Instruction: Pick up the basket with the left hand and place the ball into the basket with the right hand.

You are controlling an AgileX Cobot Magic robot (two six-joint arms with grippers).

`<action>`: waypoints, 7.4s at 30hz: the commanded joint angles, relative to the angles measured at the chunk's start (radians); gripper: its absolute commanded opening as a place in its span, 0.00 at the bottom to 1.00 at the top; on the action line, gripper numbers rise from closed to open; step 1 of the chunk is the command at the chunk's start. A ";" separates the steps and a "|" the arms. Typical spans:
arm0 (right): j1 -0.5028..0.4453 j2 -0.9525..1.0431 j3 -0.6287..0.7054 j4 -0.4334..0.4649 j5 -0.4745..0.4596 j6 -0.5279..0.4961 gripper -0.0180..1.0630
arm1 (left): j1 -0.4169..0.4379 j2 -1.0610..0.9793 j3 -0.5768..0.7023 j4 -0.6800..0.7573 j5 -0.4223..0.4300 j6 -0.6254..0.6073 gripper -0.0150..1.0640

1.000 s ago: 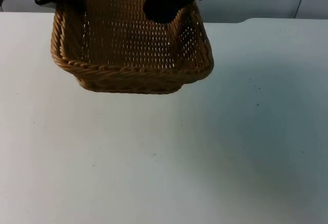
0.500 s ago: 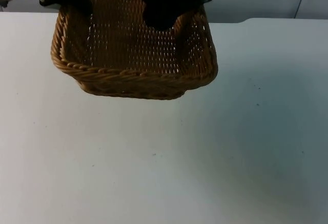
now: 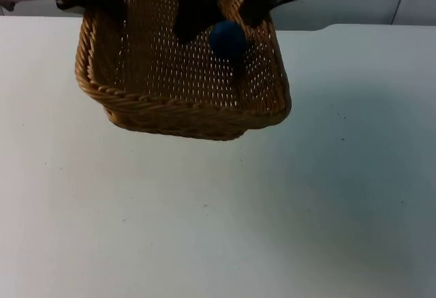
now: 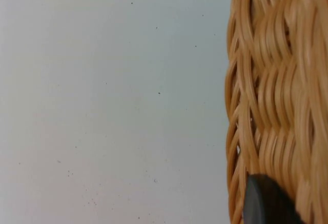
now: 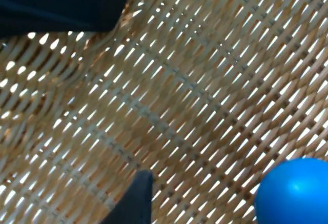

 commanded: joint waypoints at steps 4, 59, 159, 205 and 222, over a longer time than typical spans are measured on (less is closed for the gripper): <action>-0.005 -0.037 0.002 -0.014 0.015 0.001 0.99 | -0.001 -0.014 -0.011 -0.017 -0.014 -0.007 0.01; -0.298 -1.397 0.854 -0.442 0.139 0.467 0.99 | -0.001 -0.014 -0.011 -0.257 0.045 0.217 0.01; -0.294 -1.304 0.890 -0.412 -0.012 0.369 0.99 | -0.070 0.329 0.117 -1.045 -0.197 0.824 0.01; -0.294 -1.304 0.890 -0.410 -0.017 0.367 0.99 | -0.070 0.299 0.119 -0.764 -0.216 0.777 0.80; -0.294 -1.304 0.890 -0.404 -0.021 0.367 0.99 | -0.070 0.069 0.119 0.007 -0.049 0.241 0.80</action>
